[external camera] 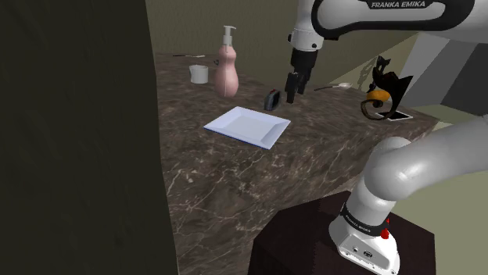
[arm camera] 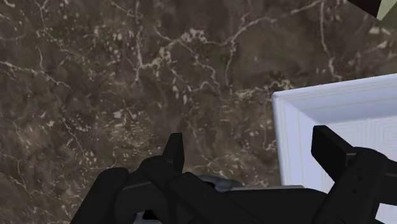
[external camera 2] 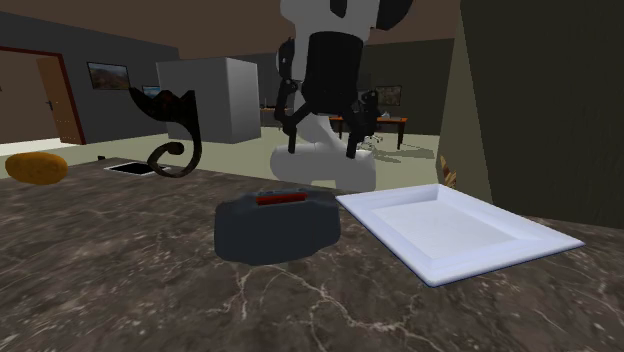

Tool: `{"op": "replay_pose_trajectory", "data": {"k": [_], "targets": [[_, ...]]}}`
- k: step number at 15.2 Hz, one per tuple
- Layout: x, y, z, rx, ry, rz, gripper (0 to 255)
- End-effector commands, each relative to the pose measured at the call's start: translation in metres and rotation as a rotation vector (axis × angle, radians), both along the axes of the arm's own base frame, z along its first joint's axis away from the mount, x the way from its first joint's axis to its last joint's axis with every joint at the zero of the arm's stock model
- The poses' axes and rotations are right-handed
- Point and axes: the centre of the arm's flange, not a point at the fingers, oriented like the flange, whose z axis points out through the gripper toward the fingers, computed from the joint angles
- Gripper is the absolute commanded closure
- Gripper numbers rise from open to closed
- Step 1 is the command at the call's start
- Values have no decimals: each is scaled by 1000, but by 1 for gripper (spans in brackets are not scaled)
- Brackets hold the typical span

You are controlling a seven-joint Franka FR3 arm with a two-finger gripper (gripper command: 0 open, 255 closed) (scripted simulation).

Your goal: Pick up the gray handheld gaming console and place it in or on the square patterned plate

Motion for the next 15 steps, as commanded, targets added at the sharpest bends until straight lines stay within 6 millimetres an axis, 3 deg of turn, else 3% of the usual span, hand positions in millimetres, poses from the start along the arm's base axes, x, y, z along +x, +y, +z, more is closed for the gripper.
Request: {"op": "replay_pose_trajectory", "data": {"k": [1,6,9,12,15], "targets": [[0,0,0,0,0,0,0],[71,-10,-1,62,-28,-672,0],[105,-37,-2,99,-45,-1076,0],[125,-74,-3,135,-62,-1468,0],[125,-74,-19,135,-62,-1468,0]]}}
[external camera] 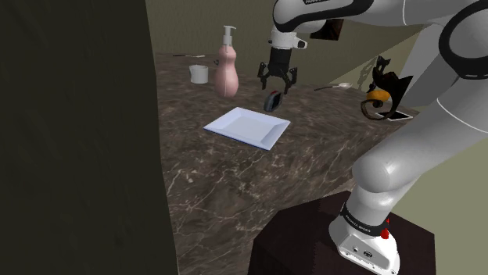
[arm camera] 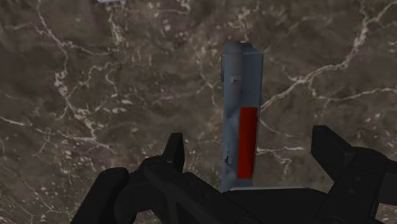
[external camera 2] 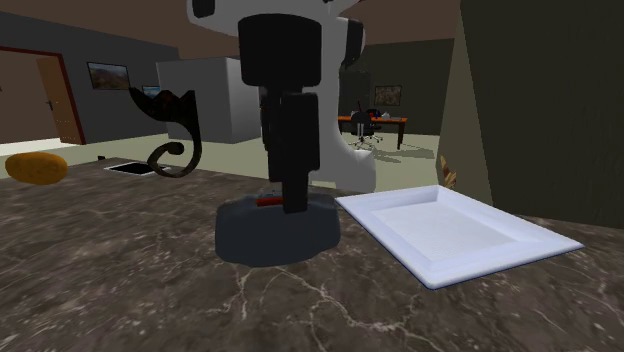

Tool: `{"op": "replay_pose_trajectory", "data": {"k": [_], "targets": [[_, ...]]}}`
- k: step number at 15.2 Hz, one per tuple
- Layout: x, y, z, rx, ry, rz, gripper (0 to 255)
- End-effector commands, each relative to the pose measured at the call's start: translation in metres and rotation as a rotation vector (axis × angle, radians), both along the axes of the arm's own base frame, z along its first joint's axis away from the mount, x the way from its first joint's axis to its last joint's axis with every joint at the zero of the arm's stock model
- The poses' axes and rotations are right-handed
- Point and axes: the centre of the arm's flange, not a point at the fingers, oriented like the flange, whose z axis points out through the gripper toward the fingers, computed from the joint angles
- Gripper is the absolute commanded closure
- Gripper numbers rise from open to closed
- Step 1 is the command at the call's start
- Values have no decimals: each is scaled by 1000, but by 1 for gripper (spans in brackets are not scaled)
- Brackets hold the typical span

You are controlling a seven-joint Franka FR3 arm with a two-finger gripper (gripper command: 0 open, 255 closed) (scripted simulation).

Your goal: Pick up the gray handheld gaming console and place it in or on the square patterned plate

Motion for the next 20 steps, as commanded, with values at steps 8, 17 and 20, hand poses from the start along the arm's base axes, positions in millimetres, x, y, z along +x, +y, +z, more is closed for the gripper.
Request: {"op": "replay_pose_trajectory", "data": {"k": [8,17,20], "targets": [[1,-2,-28,2,-1,-20,0],[1,-2,-28,2,-1,-20,255],[1,-2,-28,2,-1,-20,255]]}}
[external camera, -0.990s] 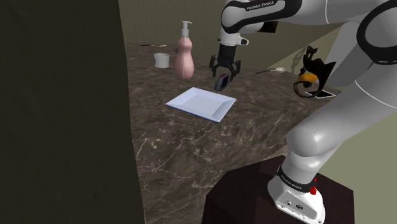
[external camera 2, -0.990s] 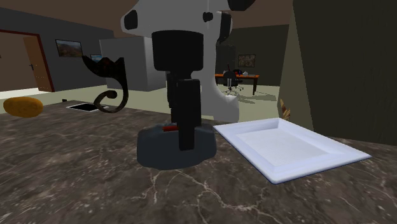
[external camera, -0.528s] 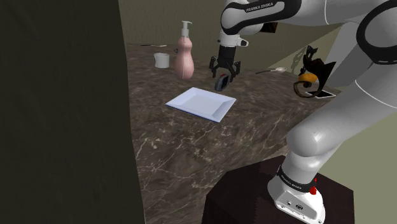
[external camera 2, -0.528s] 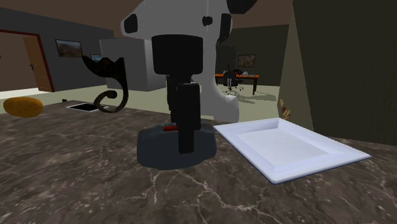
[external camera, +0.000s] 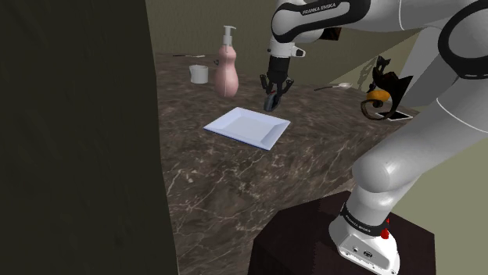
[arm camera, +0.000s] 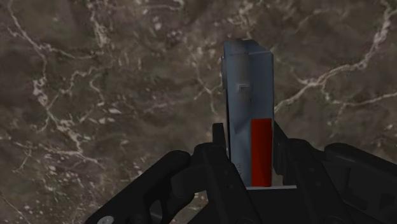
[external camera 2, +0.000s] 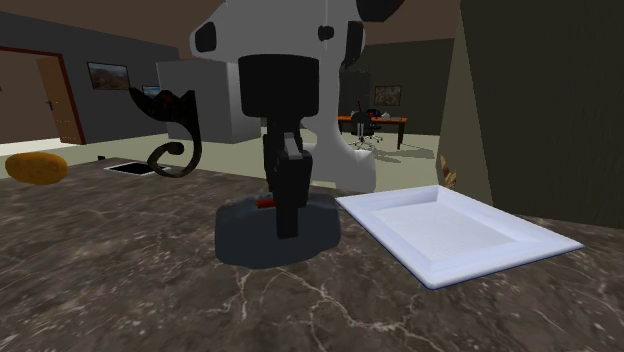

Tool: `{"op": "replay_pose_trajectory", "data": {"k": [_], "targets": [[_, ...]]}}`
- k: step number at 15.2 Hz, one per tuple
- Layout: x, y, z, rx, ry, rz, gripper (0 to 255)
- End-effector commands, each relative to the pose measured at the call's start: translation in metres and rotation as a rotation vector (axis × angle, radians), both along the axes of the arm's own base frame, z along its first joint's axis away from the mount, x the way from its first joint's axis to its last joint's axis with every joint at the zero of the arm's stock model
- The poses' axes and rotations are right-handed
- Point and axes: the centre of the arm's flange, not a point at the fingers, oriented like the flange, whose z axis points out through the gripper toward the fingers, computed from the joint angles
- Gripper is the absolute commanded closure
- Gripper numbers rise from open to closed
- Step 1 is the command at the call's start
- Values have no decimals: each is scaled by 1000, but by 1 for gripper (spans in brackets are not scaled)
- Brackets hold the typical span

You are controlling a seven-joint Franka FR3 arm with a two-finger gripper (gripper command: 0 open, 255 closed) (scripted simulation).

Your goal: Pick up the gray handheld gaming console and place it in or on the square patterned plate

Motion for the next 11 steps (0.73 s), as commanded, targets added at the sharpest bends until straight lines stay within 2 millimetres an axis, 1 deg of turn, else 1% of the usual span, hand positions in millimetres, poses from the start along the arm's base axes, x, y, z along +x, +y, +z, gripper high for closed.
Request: {"op": "replay_pose_trajectory", "data": {"k": [1,3,11], "targets": [[0,0,0,0,0,0,255],[0,0,0,0,0,0,255],[0,0,42,0,0,0,255]]}}
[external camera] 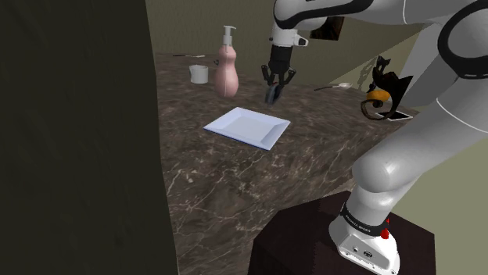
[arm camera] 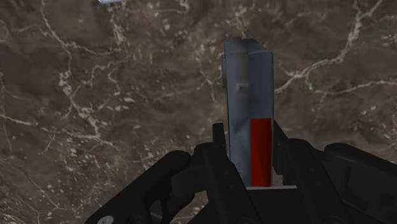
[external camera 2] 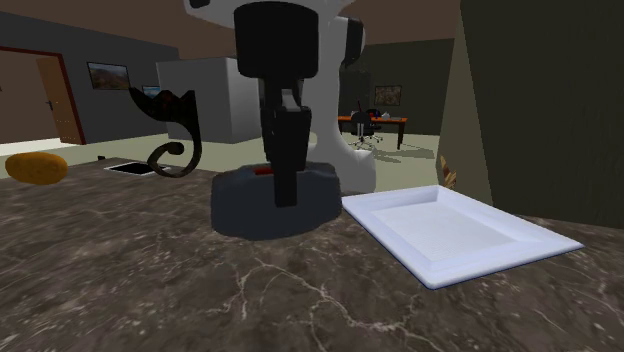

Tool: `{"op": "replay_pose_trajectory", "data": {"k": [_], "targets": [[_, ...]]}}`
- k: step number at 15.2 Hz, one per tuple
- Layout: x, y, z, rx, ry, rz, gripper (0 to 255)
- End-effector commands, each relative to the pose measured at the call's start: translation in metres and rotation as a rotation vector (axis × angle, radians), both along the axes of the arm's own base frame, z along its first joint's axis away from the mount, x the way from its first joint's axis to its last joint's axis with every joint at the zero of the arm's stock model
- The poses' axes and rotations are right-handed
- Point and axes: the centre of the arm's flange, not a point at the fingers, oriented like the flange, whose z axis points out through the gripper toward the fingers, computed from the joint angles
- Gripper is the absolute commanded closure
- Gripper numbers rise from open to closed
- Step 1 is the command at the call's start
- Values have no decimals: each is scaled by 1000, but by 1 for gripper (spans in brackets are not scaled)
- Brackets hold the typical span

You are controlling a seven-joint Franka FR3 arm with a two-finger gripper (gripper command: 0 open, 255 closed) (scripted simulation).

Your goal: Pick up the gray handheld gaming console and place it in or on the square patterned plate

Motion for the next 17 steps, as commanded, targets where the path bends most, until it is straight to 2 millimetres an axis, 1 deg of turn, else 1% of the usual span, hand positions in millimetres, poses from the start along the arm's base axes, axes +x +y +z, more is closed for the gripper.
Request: {"op": "replay_pose_trajectory", "data": {"k": [1,9,10,17], "targets": [[1,1,11,0,0,0,255],[1,1,53,0,0,0,255],[1,1,54,0,0,0,255],[-20,91,60,0,0,0,255]]}}
